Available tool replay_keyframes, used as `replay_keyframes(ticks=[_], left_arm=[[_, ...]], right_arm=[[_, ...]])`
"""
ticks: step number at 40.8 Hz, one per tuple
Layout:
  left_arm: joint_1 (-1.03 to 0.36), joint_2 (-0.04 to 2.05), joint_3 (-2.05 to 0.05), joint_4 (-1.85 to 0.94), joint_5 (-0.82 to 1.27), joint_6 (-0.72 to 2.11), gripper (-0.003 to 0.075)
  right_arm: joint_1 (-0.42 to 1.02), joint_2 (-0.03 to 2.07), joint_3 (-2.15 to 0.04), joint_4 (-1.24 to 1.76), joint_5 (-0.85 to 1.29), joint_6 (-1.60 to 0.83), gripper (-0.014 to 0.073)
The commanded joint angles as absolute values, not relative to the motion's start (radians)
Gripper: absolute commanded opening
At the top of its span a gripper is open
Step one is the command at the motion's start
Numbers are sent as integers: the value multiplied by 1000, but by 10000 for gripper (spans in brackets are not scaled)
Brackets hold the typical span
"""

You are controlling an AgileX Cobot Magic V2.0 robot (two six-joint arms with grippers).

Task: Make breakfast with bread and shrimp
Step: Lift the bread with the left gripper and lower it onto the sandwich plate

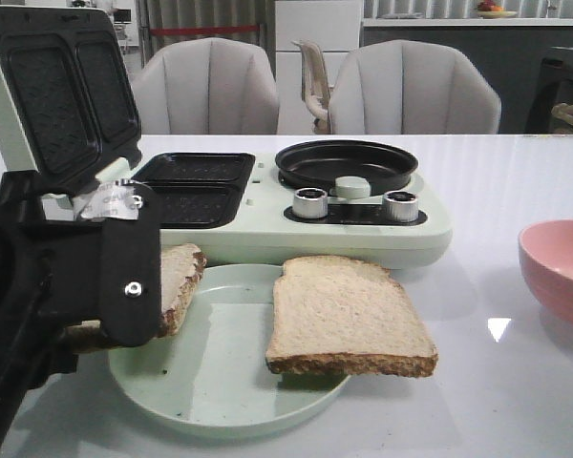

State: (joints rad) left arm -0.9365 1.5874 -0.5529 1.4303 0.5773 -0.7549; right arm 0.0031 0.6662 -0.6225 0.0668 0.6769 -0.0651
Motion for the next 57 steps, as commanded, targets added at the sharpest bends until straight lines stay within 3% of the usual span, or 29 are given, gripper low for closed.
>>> replay_keyframes(ticks=[1, 26, 45, 57], left_arm=[[-943, 1538, -577, 1427, 644, -771, 100], [-986, 1193, -604, 1643, 795, -771, 100], [-700, 1481, -895, 1827, 594, -771, 100], [-585, 1747, -1152, 1845, 593, -771, 100]], right_arm=[[2, 674, -657, 67, 614, -67, 536], [2, 674, -657, 67, 614, -67, 536], [2, 674, -657, 67, 614, -67, 536], [2, 674, -657, 67, 614, -67, 536]])
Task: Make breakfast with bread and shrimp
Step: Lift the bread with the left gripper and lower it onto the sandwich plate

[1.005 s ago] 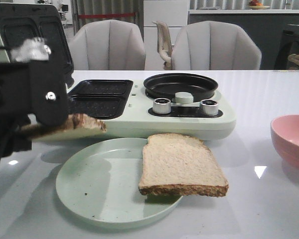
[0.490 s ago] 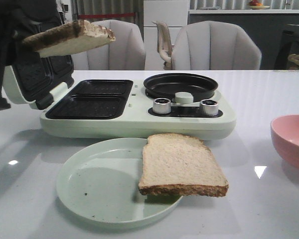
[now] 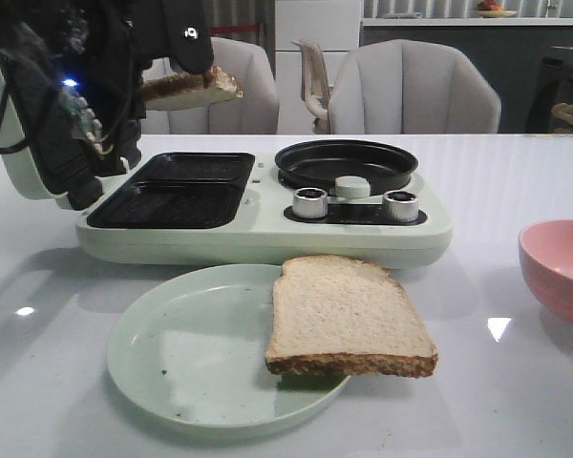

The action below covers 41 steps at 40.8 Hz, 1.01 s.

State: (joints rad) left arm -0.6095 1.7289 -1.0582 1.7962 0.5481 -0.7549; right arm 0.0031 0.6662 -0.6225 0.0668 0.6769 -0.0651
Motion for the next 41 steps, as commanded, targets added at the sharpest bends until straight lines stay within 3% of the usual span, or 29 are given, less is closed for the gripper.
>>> replay_keyframes(ticks=[1, 14, 24, 30, 38, 41], left_arm=[[-577, 1770, -1170, 1845, 593, -771, 100], [-532, 1965, -1383, 1845, 602, -771, 100], [-532, 2008, -1397, 1847, 596, -771, 106], [-532, 2011, -1397, 1847, 596, -771, 216], [-532, 2011, -1397, 1847, 600, -771, 439], [-532, 2011, -1397, 1847, 628, -771, 474]], right_arm=[[2, 674, -657, 67, 614, -67, 536], [2, 674, -657, 67, 614, -67, 536], [2, 674, -657, 67, 614, -67, 536], [2, 674, -657, 67, 614, -67, 536], [2, 674, -657, 67, 614, -67, 536], [2, 674, -657, 67, 614, -67, 536]])
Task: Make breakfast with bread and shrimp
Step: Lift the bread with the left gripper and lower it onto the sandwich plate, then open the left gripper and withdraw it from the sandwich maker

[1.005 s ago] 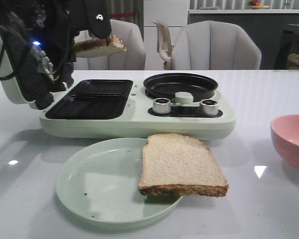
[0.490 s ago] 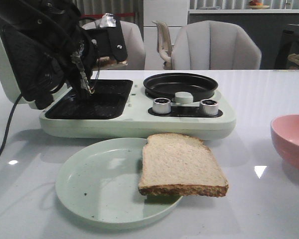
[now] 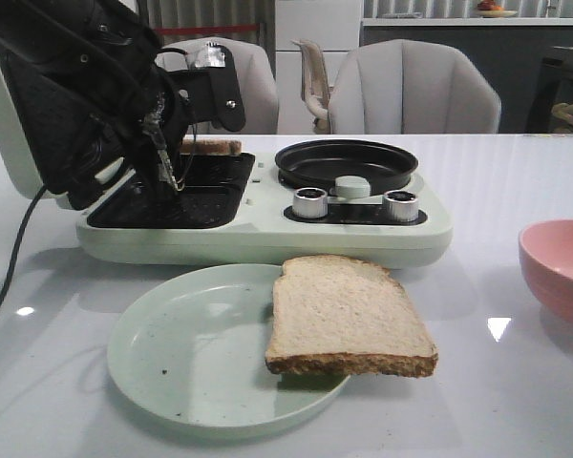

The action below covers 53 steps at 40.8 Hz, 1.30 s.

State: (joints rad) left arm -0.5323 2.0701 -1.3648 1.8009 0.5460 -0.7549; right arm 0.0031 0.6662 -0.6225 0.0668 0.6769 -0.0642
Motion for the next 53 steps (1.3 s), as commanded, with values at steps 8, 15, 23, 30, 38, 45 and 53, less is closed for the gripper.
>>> replay_keyframes(ticks=[8, 15, 23, 30, 38, 45, 53], left_arm=[[-534, 2011, -1397, 1847, 739, -771, 477], [-536, 1965, -1367, 1838, 753, -771, 477], [-553, 1868, -1297, 1799, 753, -771, 476], [-610, 1772, -1220, 1789, 807, -771, 476], [-709, 1687, -1171, 1746, 925, -771, 476], [-755, 1610, -1164, 1513, 923, -757, 477], [-757, 1492, -1164, 1014, 881, -525, 476]], right_arm=[[2, 674, -657, 67, 614, -67, 536], [2, 674, -657, 67, 614, -67, 536], [2, 674, -657, 67, 614, -67, 536], [2, 674, -657, 67, 614, -67, 536], [2, 674, -657, 67, 614, -67, 536], [2, 674, -657, 67, 614, -67, 536], [2, 674, -657, 67, 614, -67, 536]])
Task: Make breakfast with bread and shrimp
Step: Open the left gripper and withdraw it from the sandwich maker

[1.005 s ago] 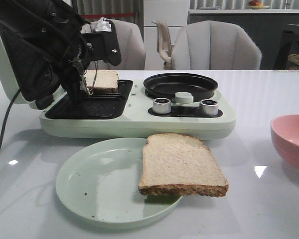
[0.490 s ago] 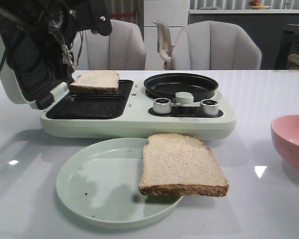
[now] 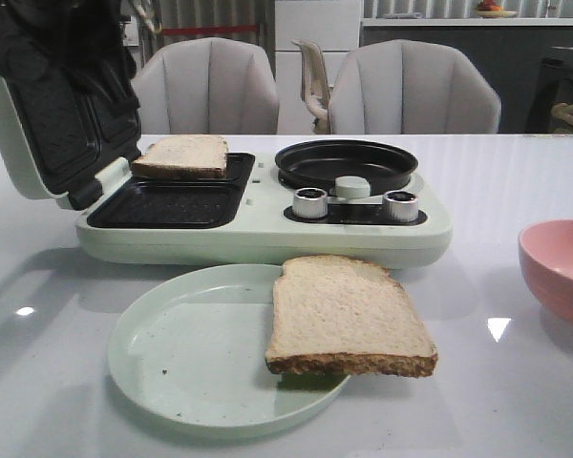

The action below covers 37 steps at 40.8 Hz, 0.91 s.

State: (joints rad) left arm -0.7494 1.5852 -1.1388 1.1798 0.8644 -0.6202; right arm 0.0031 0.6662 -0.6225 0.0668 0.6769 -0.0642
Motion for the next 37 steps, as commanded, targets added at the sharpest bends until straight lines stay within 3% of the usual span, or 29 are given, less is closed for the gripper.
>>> replay_keyframes(ticks=[1, 12, 29, 37], left_arm=[[-757, 1472, -1164, 960, 881, -480, 476], [-757, 1279, -1162, 458, 877, -184, 476], [-757, 1047, -945, 0, 783, 113, 476], [-757, 891, -803, -54, 669, 130, 476]], right_arm=[[2, 674, -657, 67, 614, -67, 536], [2, 674, -657, 67, 614, -67, 536], [2, 674, -657, 67, 614, -67, 536], [2, 674, -657, 67, 614, -67, 536]])
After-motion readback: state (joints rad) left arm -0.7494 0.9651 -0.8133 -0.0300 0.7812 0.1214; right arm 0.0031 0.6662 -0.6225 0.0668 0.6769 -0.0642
